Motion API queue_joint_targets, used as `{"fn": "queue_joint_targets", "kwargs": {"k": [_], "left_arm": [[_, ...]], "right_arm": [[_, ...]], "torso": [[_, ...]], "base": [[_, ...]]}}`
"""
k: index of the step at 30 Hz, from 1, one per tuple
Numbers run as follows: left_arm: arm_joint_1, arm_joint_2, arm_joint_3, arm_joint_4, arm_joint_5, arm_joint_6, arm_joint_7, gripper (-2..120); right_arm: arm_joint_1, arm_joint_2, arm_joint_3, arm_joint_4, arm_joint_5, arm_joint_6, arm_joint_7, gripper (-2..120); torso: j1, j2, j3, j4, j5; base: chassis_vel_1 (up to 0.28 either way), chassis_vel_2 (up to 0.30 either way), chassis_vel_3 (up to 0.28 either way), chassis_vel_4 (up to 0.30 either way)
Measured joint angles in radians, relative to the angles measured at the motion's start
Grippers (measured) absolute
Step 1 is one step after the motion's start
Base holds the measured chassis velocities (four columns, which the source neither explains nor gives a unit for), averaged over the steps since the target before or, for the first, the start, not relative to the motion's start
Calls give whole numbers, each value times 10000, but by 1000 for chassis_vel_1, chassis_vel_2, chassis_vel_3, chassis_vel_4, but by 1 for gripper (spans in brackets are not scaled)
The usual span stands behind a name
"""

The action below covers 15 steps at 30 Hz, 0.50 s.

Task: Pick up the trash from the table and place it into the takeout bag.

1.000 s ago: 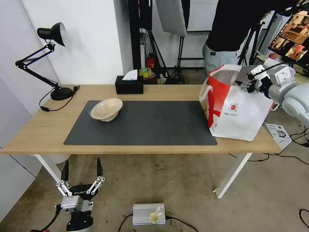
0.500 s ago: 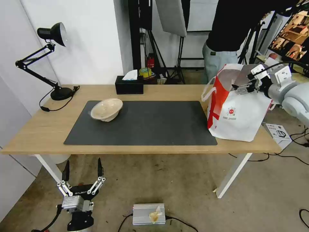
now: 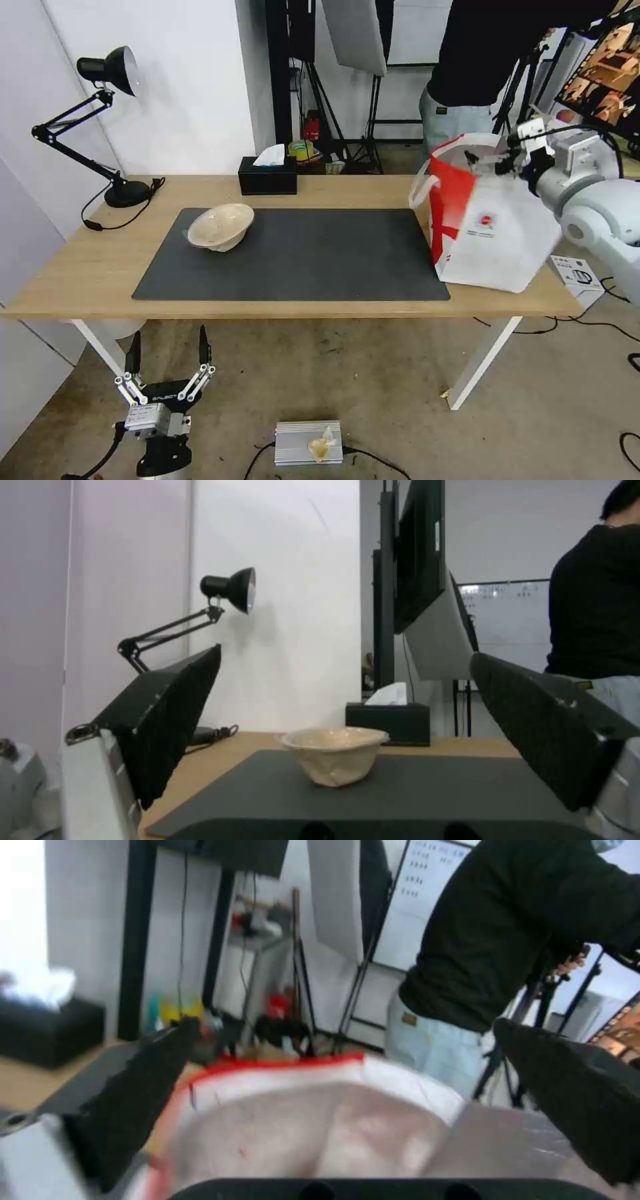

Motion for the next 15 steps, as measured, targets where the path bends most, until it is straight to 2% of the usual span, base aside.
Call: {"fn": "queue_joint_targets", "kwargs": {"k": [3,15], "left_arm": [[-16,4,0,0,-3,0,0,100],[-37,18,-22,-38,-29,-5,-5,100]], "right_arm": [[133,112,2,23,377,566,246,100],[521,221,78,415,959,1919,651,100]], "torso": [[0,0,0,-2,0],[0,1,0,-1,-1]], "base": [[0,0,0,0],[0,0,0,0]]}}
